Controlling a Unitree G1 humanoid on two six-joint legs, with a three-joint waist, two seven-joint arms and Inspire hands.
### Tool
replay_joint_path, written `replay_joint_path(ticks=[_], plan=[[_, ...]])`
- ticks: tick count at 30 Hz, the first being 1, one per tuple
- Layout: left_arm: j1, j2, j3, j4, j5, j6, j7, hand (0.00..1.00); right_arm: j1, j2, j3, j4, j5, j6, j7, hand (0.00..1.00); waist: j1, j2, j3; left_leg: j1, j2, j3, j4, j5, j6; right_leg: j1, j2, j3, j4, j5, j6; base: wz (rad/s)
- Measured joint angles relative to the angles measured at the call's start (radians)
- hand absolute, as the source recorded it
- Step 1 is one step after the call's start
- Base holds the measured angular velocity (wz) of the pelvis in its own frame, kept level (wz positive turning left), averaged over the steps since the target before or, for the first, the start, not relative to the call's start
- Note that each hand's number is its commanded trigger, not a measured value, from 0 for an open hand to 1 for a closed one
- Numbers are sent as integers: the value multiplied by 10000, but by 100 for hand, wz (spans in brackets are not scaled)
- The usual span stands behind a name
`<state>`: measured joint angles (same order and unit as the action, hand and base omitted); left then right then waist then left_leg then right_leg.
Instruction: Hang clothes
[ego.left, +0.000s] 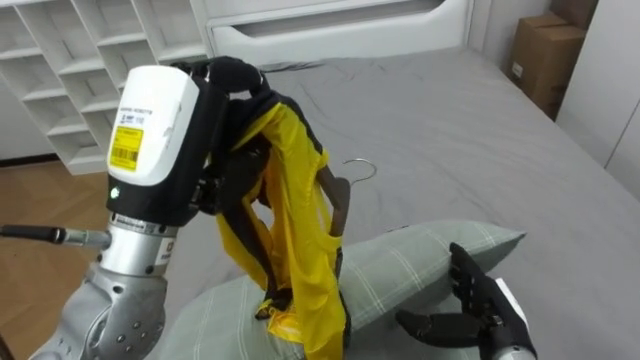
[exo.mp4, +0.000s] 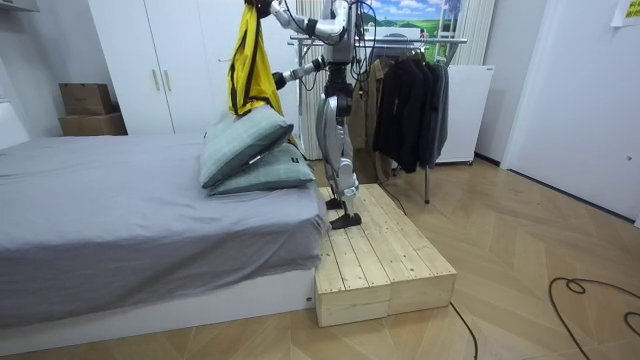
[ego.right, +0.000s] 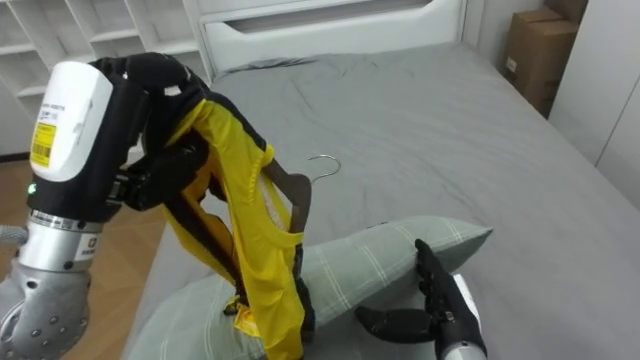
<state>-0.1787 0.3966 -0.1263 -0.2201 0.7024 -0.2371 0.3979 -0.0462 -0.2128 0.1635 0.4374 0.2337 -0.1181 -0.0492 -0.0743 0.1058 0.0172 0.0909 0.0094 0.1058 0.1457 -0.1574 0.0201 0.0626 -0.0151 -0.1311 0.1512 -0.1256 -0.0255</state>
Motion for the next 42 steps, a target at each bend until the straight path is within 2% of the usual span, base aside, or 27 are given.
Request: replay_joint_path(ticks=[7,10,17,27,37,42], plan=[[4,3,-80,-5,568,113,-180,100,-36,81,533,-7,-203,-1,414,0,31,-23,29,59,4,-4,-12,0,0,81,-15,-27,-39,-9,6,0],[4,16,-78,-38,574,118,-188,100,-33,158,543,331,-281,-132,543,0,30,-29,28,6,-13,-40,-6,0,0,122,-23,-87,-170,3,12,4],[3,33,-64,-43,563,100,-170,100,-21,143,487,1179,-256,-132,512,0,-24,-50,16,-95,-27,-114,14,0,0,86,-42,-210,-163,3,14,6],[1,32,-67,-45,564,130,-173,100,-27,183,626,981,-239,-132,611,0,32,-34,-8,-83,-7,6,15,0,0,56,-50,-114,-145,2,17,-2],[2,31,-272,-45,571,256,-174,100,-39,137,1136,201,149,-121,1396,0,78,-49,-19,95,0,6,30,1,2,225,-34,-70,-143,-10,30,0],[2,13,-426,-45,761,356,-203,100,-40,183,1370,29,487,-120,1959,0,258,-79,-49,99,-2,-27,65,0,3,228,-5,-61,-137,5,9,0]])
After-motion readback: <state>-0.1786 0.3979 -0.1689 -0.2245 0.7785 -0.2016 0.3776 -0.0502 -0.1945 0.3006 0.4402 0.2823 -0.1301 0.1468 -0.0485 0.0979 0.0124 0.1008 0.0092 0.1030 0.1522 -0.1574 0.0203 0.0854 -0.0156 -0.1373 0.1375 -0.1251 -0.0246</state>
